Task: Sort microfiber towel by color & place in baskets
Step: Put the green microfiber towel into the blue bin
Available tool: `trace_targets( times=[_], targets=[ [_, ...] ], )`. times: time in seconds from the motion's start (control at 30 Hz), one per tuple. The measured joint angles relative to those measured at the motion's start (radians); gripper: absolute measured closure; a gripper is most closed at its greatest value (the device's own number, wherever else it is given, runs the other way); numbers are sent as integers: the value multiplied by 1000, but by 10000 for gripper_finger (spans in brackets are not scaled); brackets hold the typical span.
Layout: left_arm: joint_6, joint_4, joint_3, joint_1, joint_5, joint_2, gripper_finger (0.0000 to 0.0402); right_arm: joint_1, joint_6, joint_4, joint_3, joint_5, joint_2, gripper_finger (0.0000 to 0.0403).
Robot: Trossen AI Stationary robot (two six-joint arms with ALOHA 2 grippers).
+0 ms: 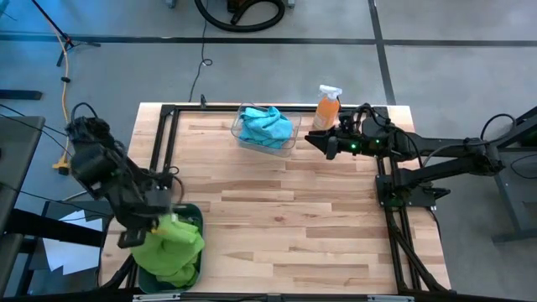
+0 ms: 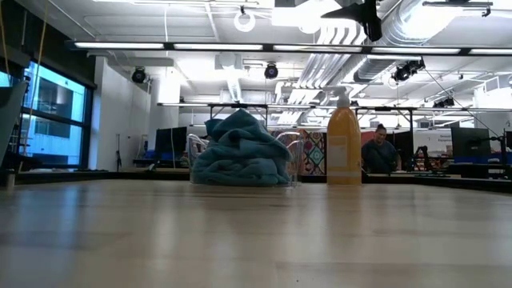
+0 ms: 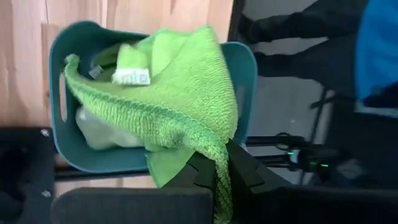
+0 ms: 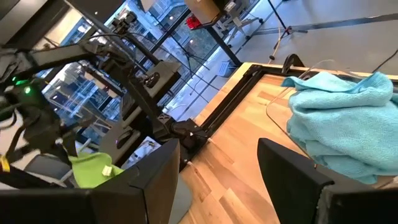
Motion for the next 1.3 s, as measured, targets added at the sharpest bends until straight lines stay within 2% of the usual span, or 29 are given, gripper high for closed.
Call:
trace_targets(
  times=[0.3,0.57,0.7,0.8,0.9,1.07,1.17,1.3],
  targets=[
    [201,80,0,-19,-50,142,401,0,-26,0,0,1,0,187],
    [268,192,-15,-18,-46,201,401,0,-26,0,0,1,0,187],
    [198,391,-169,-21,28,131,401,0,-26,-1,0,0,0,187],
    [114,526,-317,-33,21,36,401,0,-35,-4,0,-1,0,187],
    [24,514,-443,-39,-15,-44,401,0,-37,-9,0,-3,0,187],
    [-67,468,-631,-50,17,-130,401,0,-37,-20,0,-3,0,187],
    [-54,471,-698,-47,1,-138,401,0,-35,-24,0,-3,0,187],
    [-20,501,-743,-47,-68,-118,401,0,-35,-23,0,-3,0,187]
  ],
)
